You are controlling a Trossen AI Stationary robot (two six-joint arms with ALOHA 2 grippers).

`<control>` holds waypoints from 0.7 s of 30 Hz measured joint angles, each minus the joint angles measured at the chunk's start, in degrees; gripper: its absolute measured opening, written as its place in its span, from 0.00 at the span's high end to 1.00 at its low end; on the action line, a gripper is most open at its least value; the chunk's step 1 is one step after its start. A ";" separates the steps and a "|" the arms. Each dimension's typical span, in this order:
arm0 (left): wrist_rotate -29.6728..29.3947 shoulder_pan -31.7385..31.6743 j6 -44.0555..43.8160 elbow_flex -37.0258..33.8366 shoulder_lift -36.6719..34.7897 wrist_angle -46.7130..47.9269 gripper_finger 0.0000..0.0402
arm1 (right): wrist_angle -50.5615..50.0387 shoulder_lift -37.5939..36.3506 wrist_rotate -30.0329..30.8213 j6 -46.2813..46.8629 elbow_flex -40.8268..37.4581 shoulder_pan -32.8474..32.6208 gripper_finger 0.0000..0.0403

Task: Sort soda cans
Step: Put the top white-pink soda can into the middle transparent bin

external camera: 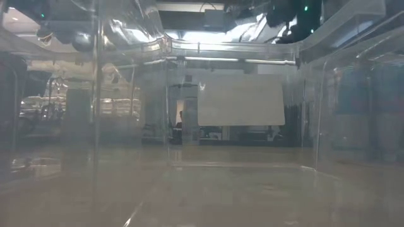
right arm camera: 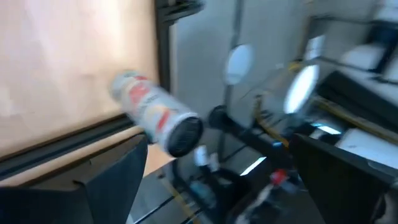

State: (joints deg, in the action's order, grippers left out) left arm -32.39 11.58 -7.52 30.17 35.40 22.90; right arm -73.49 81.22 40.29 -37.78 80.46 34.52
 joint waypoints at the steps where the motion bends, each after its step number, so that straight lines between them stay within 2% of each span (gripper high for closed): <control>1: 0.01 0.00 -0.06 0.00 0.00 0.04 0.17 | -0.40 0.67 -1.04 0.00 0.00 1.53 0.03; 7: -0.01 0.00 -0.19 0.00 0.11 0.04 0.17 | -1.72 4.48 -2.88 -1.58 -0.01 10.03 0.03; 11: 0.00 0.00 -0.12 0.00 0.35 0.05 0.17 | -1.87 6.36 -7.50 -4.67 -0.01 14.97 0.03; 21: 0.01 0.00 -0.20 -0.02 1.25 0.11 0.17 | 0.58 10.03 -13.39 -7.63 -0.01 19.57 0.03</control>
State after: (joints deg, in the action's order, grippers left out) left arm -32.38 11.57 -7.73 30.15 36.64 23.00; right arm -72.91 91.25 26.90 -45.41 80.45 54.09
